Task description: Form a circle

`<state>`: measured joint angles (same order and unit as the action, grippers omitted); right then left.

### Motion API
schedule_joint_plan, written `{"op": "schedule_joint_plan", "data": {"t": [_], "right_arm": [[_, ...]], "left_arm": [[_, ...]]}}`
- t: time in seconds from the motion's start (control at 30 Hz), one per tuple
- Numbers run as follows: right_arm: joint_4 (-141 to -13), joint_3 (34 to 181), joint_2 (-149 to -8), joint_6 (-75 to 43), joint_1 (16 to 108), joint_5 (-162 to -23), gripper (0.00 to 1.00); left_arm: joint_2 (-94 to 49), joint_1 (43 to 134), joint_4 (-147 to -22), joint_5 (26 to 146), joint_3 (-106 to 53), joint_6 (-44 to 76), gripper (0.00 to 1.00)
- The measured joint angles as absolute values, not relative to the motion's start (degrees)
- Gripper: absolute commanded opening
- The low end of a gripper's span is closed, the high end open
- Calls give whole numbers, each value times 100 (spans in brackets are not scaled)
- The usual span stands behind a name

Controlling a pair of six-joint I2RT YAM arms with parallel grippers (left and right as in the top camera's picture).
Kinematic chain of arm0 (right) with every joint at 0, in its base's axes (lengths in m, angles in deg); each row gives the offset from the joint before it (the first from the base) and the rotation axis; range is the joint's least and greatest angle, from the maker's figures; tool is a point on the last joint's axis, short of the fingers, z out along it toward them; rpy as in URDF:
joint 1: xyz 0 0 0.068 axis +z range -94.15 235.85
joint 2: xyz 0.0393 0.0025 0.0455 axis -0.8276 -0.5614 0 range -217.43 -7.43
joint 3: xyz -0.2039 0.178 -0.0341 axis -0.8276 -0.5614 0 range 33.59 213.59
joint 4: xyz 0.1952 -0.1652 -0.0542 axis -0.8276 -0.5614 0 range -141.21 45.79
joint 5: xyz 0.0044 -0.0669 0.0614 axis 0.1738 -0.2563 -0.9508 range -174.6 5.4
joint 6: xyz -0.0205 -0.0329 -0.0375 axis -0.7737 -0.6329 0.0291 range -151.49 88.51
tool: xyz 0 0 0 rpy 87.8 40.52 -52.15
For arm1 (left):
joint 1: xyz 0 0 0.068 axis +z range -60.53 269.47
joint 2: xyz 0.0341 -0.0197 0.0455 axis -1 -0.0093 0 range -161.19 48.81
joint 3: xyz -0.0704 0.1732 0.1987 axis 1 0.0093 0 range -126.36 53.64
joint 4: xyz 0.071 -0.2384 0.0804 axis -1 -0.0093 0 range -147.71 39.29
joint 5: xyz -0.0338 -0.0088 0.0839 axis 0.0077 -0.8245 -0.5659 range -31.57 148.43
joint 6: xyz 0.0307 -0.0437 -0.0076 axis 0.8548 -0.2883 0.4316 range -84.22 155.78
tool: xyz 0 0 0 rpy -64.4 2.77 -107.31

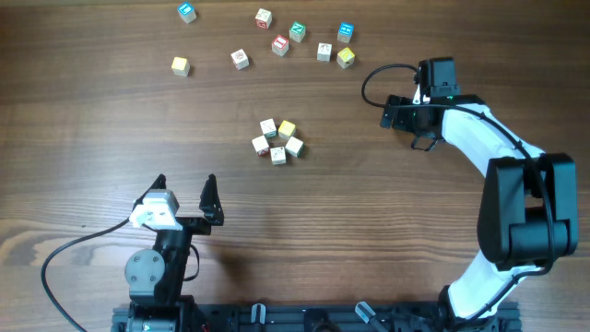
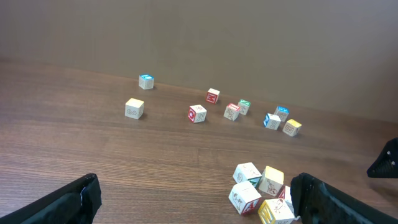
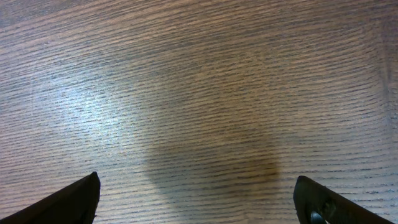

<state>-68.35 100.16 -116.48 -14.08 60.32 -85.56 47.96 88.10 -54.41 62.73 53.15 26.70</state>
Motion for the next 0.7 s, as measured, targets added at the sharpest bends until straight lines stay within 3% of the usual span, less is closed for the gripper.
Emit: {"op": "schedule_joint_plan", "data": {"t": [0.4,0.7], "right_arm": [[-6837,10016,-11578,-1408,6032,-8556,100],[-6835,10016,-10396,-1408,6032,-8556,100]], "left_arm": [[4796,8810,-5441,6273,5315,2672,100],[4796,8810,-5441,6273,5315,2670,100]]}}
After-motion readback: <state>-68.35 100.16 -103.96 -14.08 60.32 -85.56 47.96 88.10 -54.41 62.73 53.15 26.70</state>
